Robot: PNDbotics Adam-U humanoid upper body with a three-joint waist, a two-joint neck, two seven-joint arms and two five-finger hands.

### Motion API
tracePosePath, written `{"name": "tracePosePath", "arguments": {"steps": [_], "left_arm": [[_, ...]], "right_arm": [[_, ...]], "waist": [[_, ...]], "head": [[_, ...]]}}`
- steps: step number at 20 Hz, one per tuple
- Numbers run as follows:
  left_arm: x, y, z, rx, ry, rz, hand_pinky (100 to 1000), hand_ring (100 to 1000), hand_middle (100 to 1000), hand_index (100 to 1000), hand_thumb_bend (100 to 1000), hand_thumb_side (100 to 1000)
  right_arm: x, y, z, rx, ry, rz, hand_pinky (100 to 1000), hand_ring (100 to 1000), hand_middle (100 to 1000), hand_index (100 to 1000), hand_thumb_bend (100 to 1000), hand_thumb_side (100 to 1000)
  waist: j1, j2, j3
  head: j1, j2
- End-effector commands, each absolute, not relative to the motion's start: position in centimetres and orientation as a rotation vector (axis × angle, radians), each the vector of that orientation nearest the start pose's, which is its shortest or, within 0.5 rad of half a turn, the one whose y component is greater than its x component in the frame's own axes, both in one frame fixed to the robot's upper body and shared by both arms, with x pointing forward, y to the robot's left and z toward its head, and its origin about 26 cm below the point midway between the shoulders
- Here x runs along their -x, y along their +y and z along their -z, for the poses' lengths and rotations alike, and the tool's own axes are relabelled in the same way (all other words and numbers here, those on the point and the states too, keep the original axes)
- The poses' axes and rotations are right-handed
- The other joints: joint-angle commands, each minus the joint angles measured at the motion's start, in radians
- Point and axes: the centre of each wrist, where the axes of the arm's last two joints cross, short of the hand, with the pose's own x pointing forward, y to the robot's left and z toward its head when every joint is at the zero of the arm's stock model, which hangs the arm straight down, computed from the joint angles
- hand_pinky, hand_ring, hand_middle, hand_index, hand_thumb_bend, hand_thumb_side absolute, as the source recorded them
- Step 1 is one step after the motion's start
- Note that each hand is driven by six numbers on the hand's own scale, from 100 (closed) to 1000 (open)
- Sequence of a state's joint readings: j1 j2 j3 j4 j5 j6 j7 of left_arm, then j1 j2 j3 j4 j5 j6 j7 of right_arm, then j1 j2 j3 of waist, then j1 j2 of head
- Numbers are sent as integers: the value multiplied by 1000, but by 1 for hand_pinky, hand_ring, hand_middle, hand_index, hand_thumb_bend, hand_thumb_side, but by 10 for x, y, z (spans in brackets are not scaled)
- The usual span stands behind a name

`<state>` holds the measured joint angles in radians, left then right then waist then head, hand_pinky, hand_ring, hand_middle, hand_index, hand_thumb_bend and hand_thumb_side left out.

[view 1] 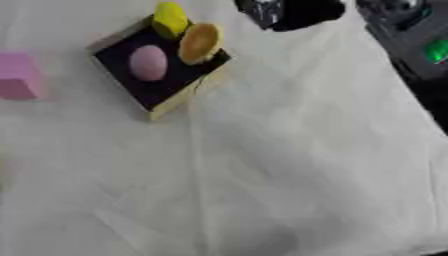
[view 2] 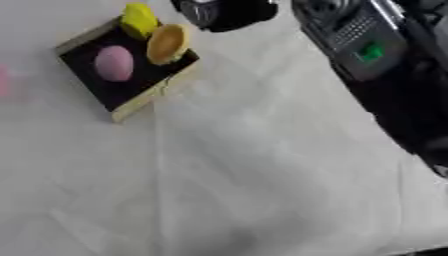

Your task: Pick up objects on the table and place them in the box.

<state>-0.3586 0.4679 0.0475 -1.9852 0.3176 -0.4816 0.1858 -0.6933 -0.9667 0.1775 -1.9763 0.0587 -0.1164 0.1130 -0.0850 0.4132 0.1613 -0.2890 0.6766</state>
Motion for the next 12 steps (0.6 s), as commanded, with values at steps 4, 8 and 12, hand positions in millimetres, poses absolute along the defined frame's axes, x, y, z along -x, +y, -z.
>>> {"name": "tracePosePath", "arguments": {"steps": [4, 8, 12], "left_arm": [[-296, 304, -238, 49, 3474, -175, 688, 734, 598, 779, 100, 573], [-288, 323, -231, 236, 3488, -283, 684, 738, 602, 772, 100, 561], [-282, 333, -224, 387, 3506, -383, 685, 741, 605, 776, 100, 583]], "right_arm": [[-282, -310, -348, -635, 3094, 1320, 937, 876, 707, 851, 100, 442], [-280, -334, -327, -499, 3205, 1056, 939, 875, 707, 843, 100, 381], [-277, -348, -310, -493, 3247, 903, 929, 860, 693, 834, 100, 371]], "waist": [[27, -38, -24], [37, -31, -54], [45, -33, -79]], "head": [[57, -1], [115, -6], [154, 14]]}}
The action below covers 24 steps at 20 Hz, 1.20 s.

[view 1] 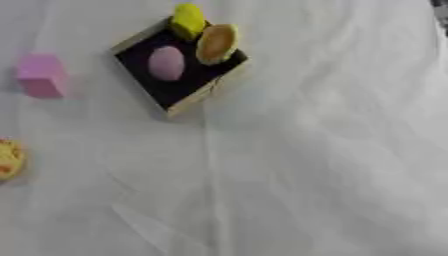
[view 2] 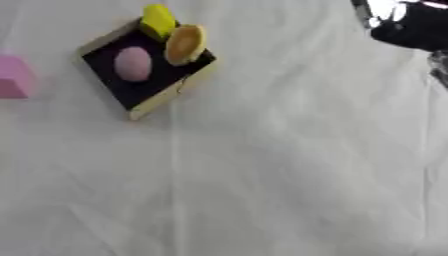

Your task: Pick up objects on the table and place them in the box.

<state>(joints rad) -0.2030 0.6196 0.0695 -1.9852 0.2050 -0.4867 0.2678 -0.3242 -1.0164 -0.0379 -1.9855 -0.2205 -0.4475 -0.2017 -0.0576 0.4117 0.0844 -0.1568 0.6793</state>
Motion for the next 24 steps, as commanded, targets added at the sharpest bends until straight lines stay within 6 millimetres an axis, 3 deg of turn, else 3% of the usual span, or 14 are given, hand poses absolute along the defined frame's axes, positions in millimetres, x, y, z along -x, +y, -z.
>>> {"name": "tracePosePath", "arguments": {"steps": [1, 5, 10, 14, 16, 21, 24], "left_arm": [[-281, 335, -224, 419, 3501, -405, 685, 741, 605, 777, 100, 548], [-277, 345, -226, 556, 3464, -548, 689, 744, 609, 786, 100, 526], [-270, 360, -234, 797, 3354, -892, 715, 761, 630, 837, 100, 312], [-268, 366, -255, 1015, 3137, -1299, 743, 776, 664, 855, 100, 125], [-268, 367, -265, 1137, 3004, -1471, 752, 775, 674, 853, 100, 121], [-269, 367, -277, 1403, 2737, -1852, 774, 788, 701, 853, 100, 125], [-274, 370, -281, 1462, 2639, -2080, 790, 807, 726, 865, 163, 120]], "right_arm": [[-276, -351, -307, -503, 3259, 868, 924, 853, 688, 831, 100, 368], [-273, -360, -297, -529, 3287, 761, 911, 834, 672, 827, 100, 325], [-270, -369, -284, -585, 3305, 718, 910, 831, 668, 820, 100, 320], [-269, -370, -286, -607, 3303, 685, 909, 827, 666, 821, 100, 278], [-269, -370, -286, -611, 3300, 681, 907, 823, 666, 842, 100, 239], [-270, -369, -286, -618, 3302, 693, 907, 819, 660, 825, 100, 294], [-270, -368, -286, -617, 3305, 705, 907, 818, 659, 823, 100, 292]], "waist": [[19, -33, -6], [26, -40, -16], [29, -49, -23], [33, -61, -18], [35, -64, -17], [40, -68, -19], [42, -71, -20]], "head": [[29, 15], [48, 19], [47, 28], [26, 51], [25, 52], [26, 49], [28, 48]]}}
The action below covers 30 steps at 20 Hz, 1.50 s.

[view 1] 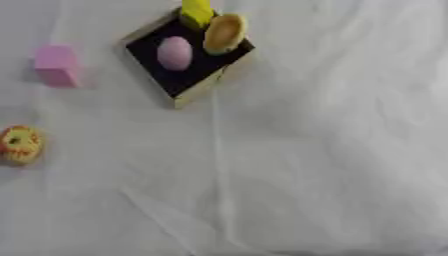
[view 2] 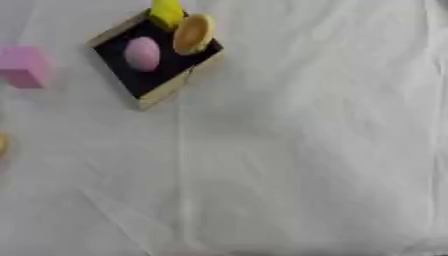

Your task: Pick up objects on the table and place them in the box.

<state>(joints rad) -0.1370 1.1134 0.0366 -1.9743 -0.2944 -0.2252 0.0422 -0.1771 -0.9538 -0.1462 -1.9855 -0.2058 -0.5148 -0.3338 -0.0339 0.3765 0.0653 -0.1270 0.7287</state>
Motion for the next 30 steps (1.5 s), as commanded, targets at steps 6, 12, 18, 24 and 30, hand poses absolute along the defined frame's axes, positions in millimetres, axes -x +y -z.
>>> {"name": "tracePosePath", "arguments": {"steps": [6, 12, 18, 24, 30], "left_arm": [[-280, 367, -281, -848, -1652, 1589, 829, 824, 757, 885, 217, 244], [-277, 349, -292, -819, -1535, 1698, 856, 851, 790, 872, 309, 251], [-277, 342, -294, -849, -1512, 1698, 854, 850, 789, 885, 344, 184], [-279, 339, -293, -826, -1512, 1668, 843, 842, 774, 868, 340, 122], [-282, 337, -291, -803, -1493, 1659, 810, 824, 752, 833, 334, 110]], "right_arm": [[-270, -367, -284, -632, 3329, 709, 909, 819, 659, 825, 100, 358], [-272, -365, -283, -614, 3339, 737, 910, 818, 657, 825, 100, 373], [-272, -364, -282, -604, 3344, 749, 911, 818, 656, 823, 100, 380], [-272, -363, -278, -602, 3359, 748, 913, 819, 656, 823, 100, 403], [-273, -362, -275, -595, 3377, 738, 915, 818, 654, 822, 100, 429]], "waist": [[20, -38, 1], [21, -39, 3], [20, -39, 1], [20, -34, -3], [20, -33, -8]], "head": [[17, 2], [58, -5], [72, -14], [75, -24], [74, -25]]}}
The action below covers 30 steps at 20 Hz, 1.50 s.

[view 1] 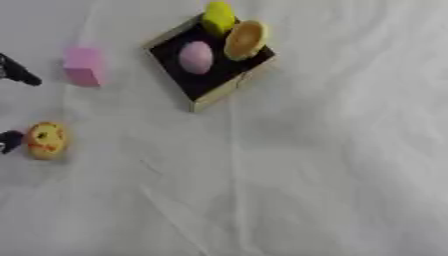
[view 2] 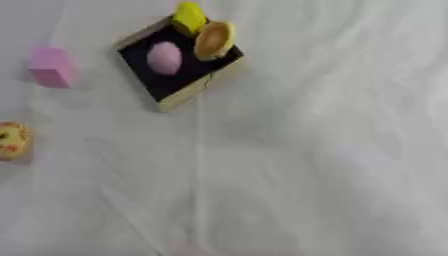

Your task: Pick up objects on the table and place them in the box.

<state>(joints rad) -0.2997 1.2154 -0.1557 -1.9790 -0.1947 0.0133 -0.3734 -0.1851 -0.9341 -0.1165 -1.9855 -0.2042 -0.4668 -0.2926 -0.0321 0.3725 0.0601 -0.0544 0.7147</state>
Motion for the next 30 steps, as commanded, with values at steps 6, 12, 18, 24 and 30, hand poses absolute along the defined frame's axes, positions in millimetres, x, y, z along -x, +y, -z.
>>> {"name": "tracePosePath", "arguments": {"steps": [6, 12, 18, 24, 30], "left_arm": [[-290, 342, -283, -769, -1440, 1642, 802, 822, 754, 815, 349, 114], [-299, 348, -274, -739, -1354, 1632, 808, 835, 764, 815, 379, 108], [-308, 353, -265, -723, -1270, 1634, 810, 836, 750, 824, 410, 114], [-318, 362, -259, -735, -1234, 1607, 802, 792, 754, 838, 425, 114], [-325, 368, -252, -756, -1209, 1598, 801, 793, 780, 878, 476, 100]], "right_arm": [[-274, -359, -274, -562, 3404, 693, 917, 818, 653, 822, 100, 442], [-275, -358, -275, -543, 3411, 686, 918, 819, 653, 814, 100, 452], [-275, -358, -273, -538, 3425, 678, 919, 819, 653, 813, 100, 467], [-275, -357, -270, -538, 3435, 675, 920, 819, 652, 812, 100, 470], [-276, -357, -269, -534, 3444, 667, 922, 820, 651, 810, 100, 470]], "waist": [[17, -30, -10], [16, -29, -15], [15, -27, -20], [13, -25, -24], [12, -24, -30]], "head": [[0, -11], [3, -10], [8, -11], [15, -9], [22, -8]]}}
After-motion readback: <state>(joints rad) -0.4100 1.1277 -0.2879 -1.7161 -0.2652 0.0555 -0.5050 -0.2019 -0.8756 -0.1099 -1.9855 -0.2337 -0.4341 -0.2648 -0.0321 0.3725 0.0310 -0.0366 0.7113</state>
